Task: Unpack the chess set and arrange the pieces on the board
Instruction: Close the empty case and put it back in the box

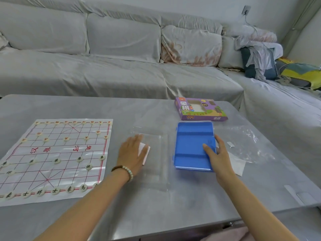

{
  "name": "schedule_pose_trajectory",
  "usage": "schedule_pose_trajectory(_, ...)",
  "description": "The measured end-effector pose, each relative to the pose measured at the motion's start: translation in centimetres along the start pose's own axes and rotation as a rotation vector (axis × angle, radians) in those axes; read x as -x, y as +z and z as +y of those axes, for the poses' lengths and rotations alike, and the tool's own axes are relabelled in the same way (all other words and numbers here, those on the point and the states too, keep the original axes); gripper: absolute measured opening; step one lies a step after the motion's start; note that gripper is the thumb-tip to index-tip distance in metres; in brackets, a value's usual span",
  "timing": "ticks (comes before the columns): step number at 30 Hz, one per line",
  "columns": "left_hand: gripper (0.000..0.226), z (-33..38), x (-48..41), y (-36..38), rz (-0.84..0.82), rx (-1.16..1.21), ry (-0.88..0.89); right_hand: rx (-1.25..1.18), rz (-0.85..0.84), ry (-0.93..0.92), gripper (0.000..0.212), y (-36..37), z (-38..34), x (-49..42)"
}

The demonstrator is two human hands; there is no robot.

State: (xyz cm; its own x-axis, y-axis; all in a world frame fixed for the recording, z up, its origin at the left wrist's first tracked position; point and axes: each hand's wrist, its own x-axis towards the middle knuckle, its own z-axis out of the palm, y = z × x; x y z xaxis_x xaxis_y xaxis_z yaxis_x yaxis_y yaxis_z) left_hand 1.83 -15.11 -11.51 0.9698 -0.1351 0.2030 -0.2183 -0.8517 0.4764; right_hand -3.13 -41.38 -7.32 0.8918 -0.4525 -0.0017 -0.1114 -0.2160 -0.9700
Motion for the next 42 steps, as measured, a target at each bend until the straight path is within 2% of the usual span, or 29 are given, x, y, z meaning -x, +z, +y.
schedule_pose_trajectory(2, 0.067, -2.7, -0.6, -0.9, -0.032, -0.021, -0.154, -0.026, -0.057, 0.008, 0.053, 2.4, -0.7, -0.1)
schedule_pose_trajectory(4, 0.068, -4.3, -0.4, -1.3, -0.102, 0.040, -0.251, -0.037, -0.115, 0.010, 0.051, 5.6, -1.0, 0.1)
schedule_pose_trajectory(6, 0.073, -4.8, 0.3, -1.4, -0.133, 0.099, -0.265, -0.050, -0.148, 0.006, 0.049, 9.1, -1.0, 0.3)
schedule_pose_trajectory(9, 0.055, -4.9, 1.5, -1.0, -0.152, 0.082, -0.248, -0.094, -0.156, 0.060, 0.049, 13.1, -1.1, 0.9)
schedule_pose_trajectory(11, 0.055, -4.9, 2.0, -1.0, -0.146, 0.064, -0.239, -0.079, -0.150, 0.078, 0.050, 14.5, -1.0, 1.1)
schedule_pose_trajectory(16, 0.056, -4.6, 2.1, -0.8, -0.163, -0.035, -0.203, 0.160, -0.149, -0.025, 0.048, 15.9, 0.0, 1.2)
schedule_pose_trajectory(19, 0.056, -4.4, 2.1, -0.7, -0.186, -0.100, -0.180, 0.496, -0.124, -0.154, 0.044, 15.6, 0.7, 0.9)
schedule_pose_trajectory(23, 0.055, -4.1, 2.1, -0.8, -0.218, -0.144, -0.138, 0.891, -0.269, -0.243, 0.058, 14.9, 2.0, 1.0)
schedule_pose_trajectory(25, 0.057, -3.9, 1.8, -0.8, -0.228, -0.157, -0.124, 0.998, -0.307, -0.319, 0.059, 14.9, 2.4, 1.0)
schedule_pose_trajectory(28, 0.060, -3.3, 0.7, -0.6, -0.255, -0.164, -0.101, 0.931, -0.338, -0.320, 0.058, 14.8, 2.6, 0.5)
schedule_pose_trajectory(30, 0.060, -2.5, -0.4, -0.3, -0.252, -0.169, -0.078, 0.735, -0.330, -0.331, 0.054, 14.5, 2.9, -0.1)
schedule_pose_trajectory(32, 0.060, -1.6, -1.4, 0.2, -0.238, -0.152, -0.041, 0.516, -0.260, -0.316, 0.047, 13.7, 3.5, -1.0)
schedule_pose_trajectory(34, 0.060, -0.8, -2.2, 0.9, -0.235, -0.112, -0.013, 0.407, -0.123, -0.260, 0.044, 12.5, 4.4, -2.9)
schedule_pose_trajectory(37, 0.059, -0.2, -2.9, 2.1, -0.260, -0.134, -0.004, 0.471, 0.043, -0.151, 0.052, 11.0, 6.0, -6.9)
schedule_pose_trajectory(42, 0.059, -0.3, -2.9, 2.7, -0.239, -0.171, -0.020, 0.638, 0.097, -0.106, 0.071, 11.2, 6.2, -13.2)
